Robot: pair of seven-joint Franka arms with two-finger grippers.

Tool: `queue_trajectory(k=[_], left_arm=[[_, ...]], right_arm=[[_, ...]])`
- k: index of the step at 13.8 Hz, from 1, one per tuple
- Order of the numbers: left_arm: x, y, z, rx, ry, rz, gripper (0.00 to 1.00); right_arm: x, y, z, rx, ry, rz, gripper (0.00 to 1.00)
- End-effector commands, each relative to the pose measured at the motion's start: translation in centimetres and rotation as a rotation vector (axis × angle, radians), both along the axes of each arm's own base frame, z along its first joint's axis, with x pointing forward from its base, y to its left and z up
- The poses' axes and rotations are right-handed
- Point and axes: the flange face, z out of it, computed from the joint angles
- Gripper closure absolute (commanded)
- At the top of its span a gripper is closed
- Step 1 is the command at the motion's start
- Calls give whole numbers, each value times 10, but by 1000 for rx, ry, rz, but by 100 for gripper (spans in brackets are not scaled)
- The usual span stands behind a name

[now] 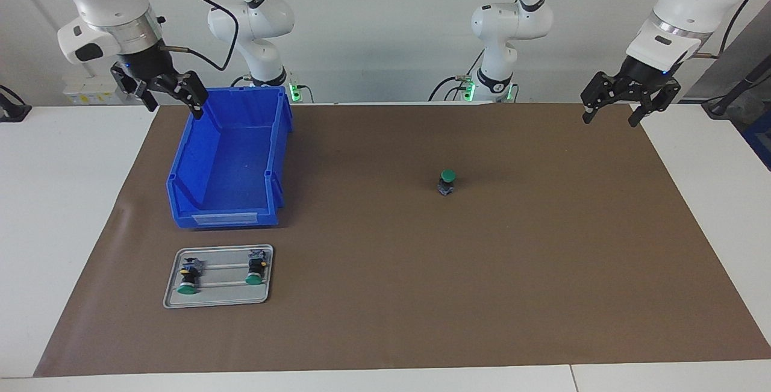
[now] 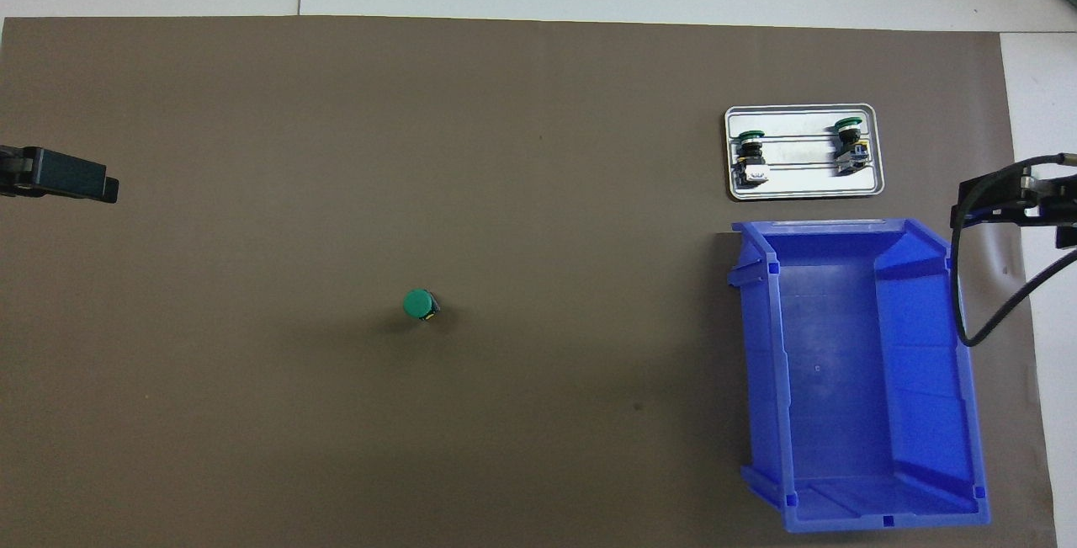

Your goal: Place and press button with both arms

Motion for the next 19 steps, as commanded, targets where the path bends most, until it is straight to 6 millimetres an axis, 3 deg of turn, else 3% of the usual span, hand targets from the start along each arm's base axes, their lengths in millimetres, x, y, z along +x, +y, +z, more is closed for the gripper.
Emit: queue_trajectory(k=[1, 7, 19], left_arm=[[-13, 2, 2, 13, 29, 21, 0], [-23, 6, 2, 18, 78, 17, 0], [-21, 21, 3, 38, 68, 21, 0]], right_arm=[[-6, 0, 1, 6, -10, 25, 0], [-6, 0, 1, 5, -12, 25, 0], [-6, 0, 1, 6, -10, 25, 0]])
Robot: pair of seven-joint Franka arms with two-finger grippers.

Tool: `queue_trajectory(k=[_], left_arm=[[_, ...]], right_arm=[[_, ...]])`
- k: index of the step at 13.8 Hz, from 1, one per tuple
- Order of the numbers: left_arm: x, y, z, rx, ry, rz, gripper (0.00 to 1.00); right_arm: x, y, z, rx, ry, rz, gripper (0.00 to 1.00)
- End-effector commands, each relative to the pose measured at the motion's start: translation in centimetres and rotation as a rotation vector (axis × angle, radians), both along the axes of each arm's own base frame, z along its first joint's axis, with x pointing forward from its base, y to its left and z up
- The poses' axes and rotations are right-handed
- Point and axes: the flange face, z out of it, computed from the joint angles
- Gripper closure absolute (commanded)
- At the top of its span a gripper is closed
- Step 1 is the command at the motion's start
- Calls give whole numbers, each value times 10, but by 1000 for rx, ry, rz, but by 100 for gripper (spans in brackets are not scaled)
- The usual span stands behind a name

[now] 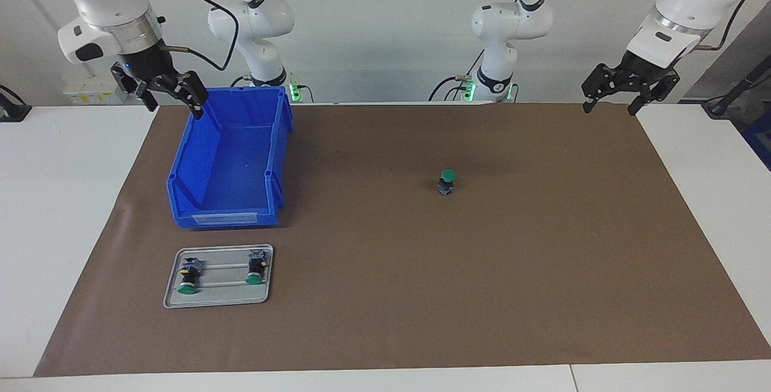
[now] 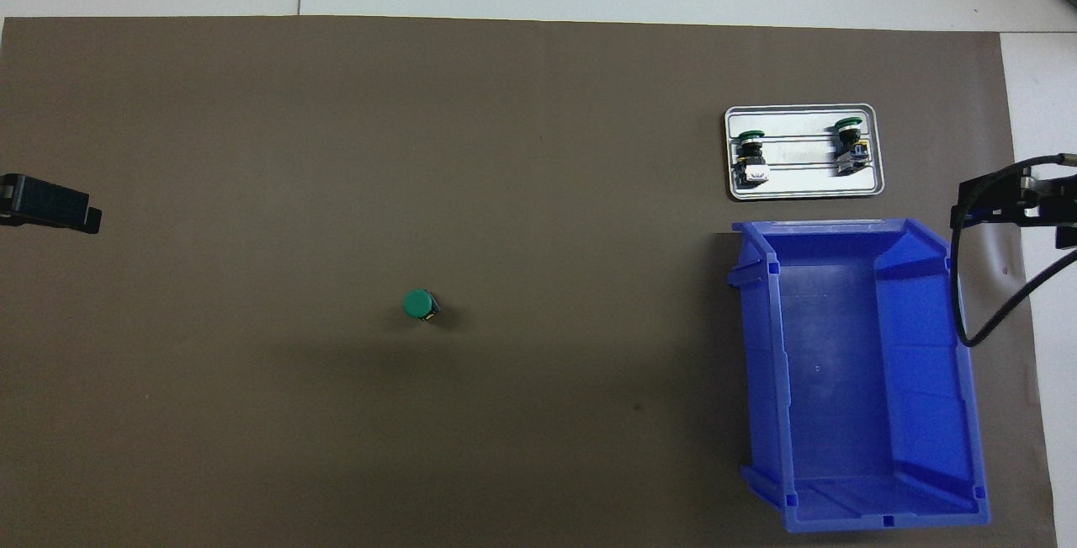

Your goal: Place and press button with both arms

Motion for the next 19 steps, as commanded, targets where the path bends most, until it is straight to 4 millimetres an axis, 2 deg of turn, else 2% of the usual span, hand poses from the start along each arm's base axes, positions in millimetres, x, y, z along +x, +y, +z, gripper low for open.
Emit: queue_trajectory(k=[1, 7, 11, 19], left_arm=[[-6, 9, 1, 18, -2, 13, 0], [-9, 1, 0, 18, 8, -8, 0], [-7, 8, -1, 19, -1, 0, 0], [-5, 7, 1, 38, 1, 11, 0]], right_arm=[[-6, 0, 1, 5, -10, 25, 0], [-6, 0, 1, 5, -10, 25, 0], [-6, 0, 1, 5, -10, 25, 0], [-6, 0, 1, 5, -10, 25, 0]])
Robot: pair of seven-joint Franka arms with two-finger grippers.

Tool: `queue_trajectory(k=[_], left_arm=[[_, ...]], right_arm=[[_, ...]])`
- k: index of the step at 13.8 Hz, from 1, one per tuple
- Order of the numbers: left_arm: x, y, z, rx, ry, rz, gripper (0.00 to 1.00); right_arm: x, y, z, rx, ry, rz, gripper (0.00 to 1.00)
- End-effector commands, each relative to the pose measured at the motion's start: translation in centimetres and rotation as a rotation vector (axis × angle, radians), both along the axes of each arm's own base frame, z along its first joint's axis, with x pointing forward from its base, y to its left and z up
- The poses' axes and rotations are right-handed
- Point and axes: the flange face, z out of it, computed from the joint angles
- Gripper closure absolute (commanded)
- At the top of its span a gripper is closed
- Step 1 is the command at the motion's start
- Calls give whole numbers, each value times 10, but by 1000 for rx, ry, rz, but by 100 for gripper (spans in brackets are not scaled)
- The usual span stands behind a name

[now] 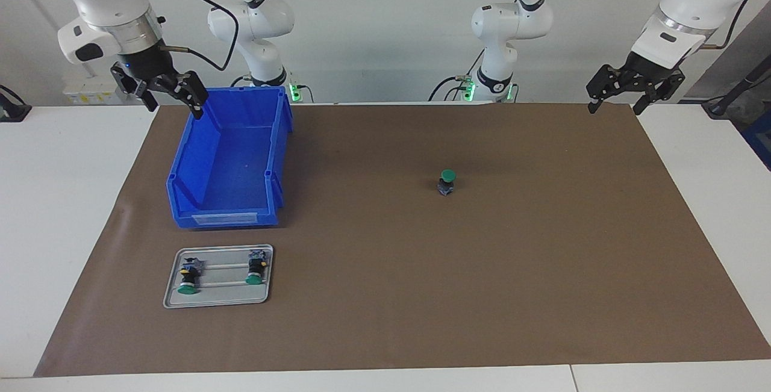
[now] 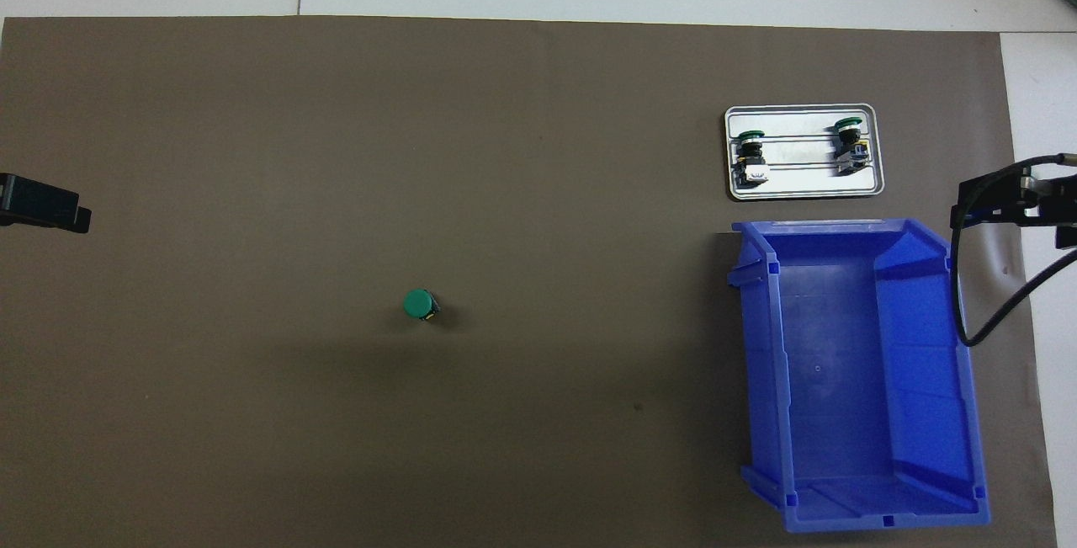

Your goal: Place and press button with both arms

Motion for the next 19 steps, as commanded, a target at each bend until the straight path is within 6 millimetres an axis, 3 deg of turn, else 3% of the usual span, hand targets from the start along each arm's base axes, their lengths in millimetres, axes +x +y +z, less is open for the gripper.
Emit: queue_trajectory(k=[1, 19], left_arm=[[-6, -2, 2, 21, 2, -4, 0], [-8, 4, -1, 20, 8, 8, 0]], right_arm=[[-6, 0, 1, 5, -10, 25, 0], [-6, 0, 1, 5, -10, 25, 0]])
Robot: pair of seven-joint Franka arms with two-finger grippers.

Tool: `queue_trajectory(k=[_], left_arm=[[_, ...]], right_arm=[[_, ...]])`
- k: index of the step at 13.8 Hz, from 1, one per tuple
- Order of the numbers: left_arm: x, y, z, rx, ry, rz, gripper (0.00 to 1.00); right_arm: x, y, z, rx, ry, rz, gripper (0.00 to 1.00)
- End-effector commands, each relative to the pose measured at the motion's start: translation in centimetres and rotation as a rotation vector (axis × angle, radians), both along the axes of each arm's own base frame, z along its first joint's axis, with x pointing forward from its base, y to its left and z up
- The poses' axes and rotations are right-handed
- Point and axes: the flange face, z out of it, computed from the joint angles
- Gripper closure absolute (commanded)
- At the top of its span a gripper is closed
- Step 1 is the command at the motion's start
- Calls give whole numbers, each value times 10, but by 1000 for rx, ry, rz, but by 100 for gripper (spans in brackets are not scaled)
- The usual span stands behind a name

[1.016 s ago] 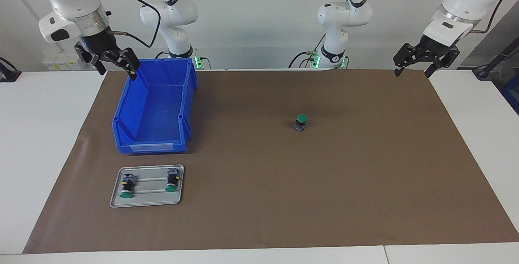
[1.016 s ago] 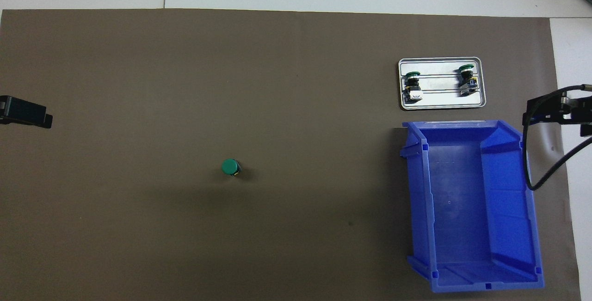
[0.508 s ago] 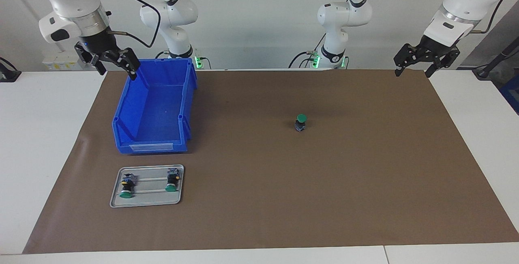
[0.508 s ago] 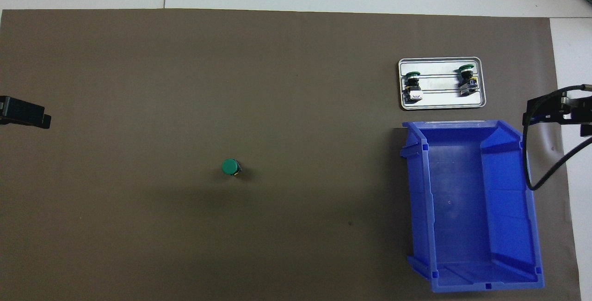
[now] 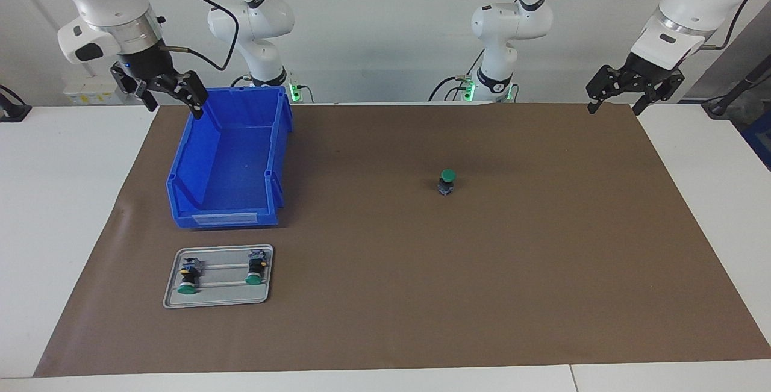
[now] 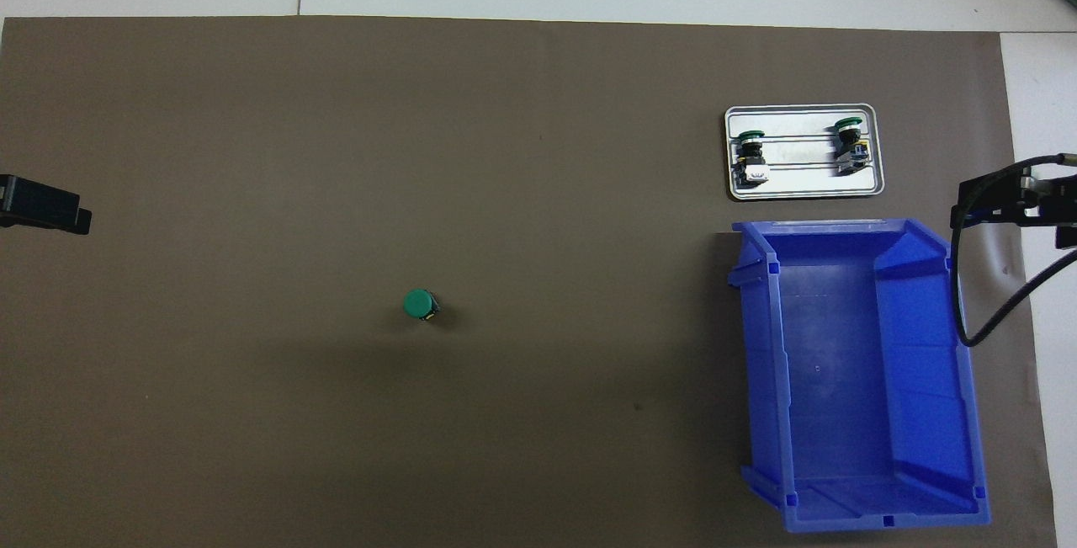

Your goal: Place and press button with both arms

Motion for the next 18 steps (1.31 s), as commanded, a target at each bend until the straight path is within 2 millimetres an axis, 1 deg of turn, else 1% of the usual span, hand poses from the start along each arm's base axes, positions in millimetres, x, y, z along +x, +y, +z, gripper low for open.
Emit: queue_trajectory(k=[1, 15, 18], left_arm=[[-8, 3, 0, 19, 5, 5, 0], [-8, 3, 0, 19, 4, 6, 0], [-8, 3, 0, 19, 4, 6, 0]], right_arm=[[-6, 0, 1, 6, -10, 24, 0], [-6, 0, 1, 5, -10, 25, 0], [-5, -5, 3, 13, -23, 27, 0]])
